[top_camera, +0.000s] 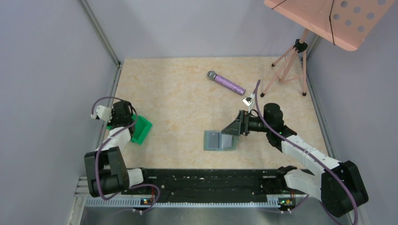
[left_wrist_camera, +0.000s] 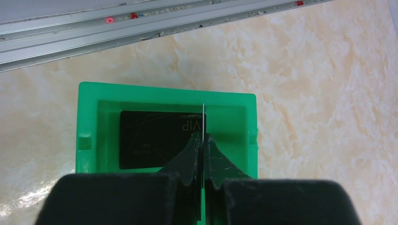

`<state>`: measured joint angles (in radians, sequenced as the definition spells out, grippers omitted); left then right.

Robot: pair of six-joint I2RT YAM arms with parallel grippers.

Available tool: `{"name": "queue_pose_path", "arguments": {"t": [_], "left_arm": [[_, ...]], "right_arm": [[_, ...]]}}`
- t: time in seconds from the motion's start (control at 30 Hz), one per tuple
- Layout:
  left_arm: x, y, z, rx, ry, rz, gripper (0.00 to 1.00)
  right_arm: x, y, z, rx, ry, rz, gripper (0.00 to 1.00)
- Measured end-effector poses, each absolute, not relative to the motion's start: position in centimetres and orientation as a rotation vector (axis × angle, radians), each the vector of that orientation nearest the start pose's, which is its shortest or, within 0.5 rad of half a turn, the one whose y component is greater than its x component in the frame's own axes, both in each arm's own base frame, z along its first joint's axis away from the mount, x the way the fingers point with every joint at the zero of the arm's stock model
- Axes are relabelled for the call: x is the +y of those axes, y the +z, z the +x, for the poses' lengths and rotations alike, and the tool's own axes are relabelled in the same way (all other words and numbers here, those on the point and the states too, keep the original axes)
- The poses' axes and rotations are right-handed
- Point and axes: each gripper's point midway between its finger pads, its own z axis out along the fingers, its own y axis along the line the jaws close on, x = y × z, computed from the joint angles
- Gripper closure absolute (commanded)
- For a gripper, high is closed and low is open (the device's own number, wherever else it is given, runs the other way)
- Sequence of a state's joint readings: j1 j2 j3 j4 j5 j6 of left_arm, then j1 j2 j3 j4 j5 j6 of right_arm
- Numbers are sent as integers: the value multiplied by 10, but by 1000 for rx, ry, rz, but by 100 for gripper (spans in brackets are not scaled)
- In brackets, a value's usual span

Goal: Take the credit cards out of the card holder
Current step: Place the credit card in the storage box.

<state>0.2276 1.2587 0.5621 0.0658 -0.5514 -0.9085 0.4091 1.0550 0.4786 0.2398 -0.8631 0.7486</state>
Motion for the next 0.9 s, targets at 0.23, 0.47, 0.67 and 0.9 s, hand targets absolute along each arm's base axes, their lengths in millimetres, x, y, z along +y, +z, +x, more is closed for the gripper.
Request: {"name": "queue_pose_path", "arguments": {"t": [0.23, 0.47, 0.67, 0.9], "left_arm": [[144, 89, 319, 1591, 234, -1375, 100], [148, 88, 314, 1581, 270, -1383, 100], [149, 85, 310, 1580, 291, -1389, 76], [147, 80, 305, 1627, 309, -1398, 50]], "right_arm": [[249, 177, 192, 2094, 1558, -310, 16], [250, 182, 194, 2083, 1557, -320, 16], [249, 181, 193, 2094, 1556, -318, 16], [248, 181, 191, 2104, 1551, -319, 16]]}}
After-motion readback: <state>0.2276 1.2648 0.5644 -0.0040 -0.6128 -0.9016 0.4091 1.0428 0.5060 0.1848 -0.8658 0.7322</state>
